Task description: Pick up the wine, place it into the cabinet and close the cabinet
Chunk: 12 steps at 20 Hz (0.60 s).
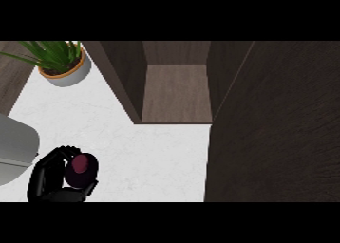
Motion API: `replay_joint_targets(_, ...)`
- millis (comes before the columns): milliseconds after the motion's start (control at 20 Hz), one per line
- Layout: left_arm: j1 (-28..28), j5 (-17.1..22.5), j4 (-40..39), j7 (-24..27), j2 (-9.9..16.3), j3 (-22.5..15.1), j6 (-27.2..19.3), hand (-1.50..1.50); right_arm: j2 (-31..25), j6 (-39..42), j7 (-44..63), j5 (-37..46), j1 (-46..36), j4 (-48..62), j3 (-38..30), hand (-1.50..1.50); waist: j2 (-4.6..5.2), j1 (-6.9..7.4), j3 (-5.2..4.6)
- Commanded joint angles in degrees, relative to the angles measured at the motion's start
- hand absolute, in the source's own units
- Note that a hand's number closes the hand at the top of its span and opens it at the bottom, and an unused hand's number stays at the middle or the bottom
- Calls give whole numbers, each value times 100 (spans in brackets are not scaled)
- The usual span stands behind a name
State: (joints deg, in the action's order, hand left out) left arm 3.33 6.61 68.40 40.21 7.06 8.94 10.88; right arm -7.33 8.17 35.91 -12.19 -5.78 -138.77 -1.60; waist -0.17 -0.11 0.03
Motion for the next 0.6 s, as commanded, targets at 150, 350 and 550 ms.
replay_joint_targets(150, 417, 406, 1630, -687, -253, -286, 150, 150, 171, -135, 292, -96, 103, -677, 384, -150, -12, 37, 1)
replay_joint_targets(350, 612, 372, 2859, -1729, -550, -763, -238, 150, 136, 115, -178, -337, 364, -485, 91, -150, -10, 23, 7)
replay_joint_targets(550, 471, 347, 3118, -2206, -528, -945, -300, 150, 346, -399, 452, 139, 26, -784, 613, -150, -2, 7, -4)
